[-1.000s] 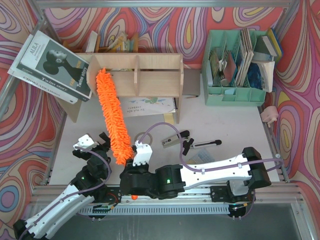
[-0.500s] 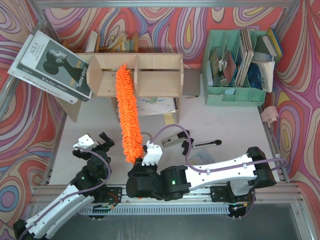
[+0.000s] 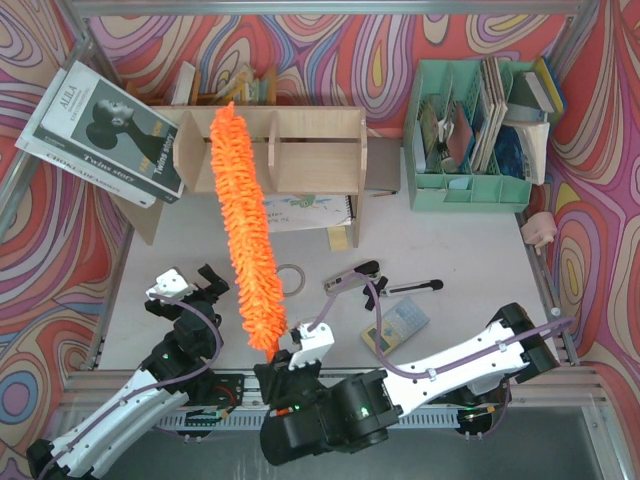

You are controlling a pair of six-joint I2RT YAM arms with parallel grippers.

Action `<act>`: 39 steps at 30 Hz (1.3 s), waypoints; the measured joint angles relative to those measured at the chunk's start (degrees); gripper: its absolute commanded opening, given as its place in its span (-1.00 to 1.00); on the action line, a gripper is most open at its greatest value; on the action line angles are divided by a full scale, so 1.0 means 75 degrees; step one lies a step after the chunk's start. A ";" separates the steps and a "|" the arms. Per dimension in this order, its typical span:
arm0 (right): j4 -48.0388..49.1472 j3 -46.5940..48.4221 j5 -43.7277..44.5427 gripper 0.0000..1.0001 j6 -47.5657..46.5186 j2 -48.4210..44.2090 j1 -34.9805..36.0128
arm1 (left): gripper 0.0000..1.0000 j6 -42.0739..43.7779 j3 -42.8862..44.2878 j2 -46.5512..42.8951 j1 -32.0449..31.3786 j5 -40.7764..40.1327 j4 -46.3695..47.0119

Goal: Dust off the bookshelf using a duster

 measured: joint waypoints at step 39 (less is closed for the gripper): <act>0.0562 -0.0930 -0.0699 -1.00 0.0697 -0.0787 -0.0752 | 0.97 0.0000 0.0000 0.0000 0.0000 0.0000 0.0000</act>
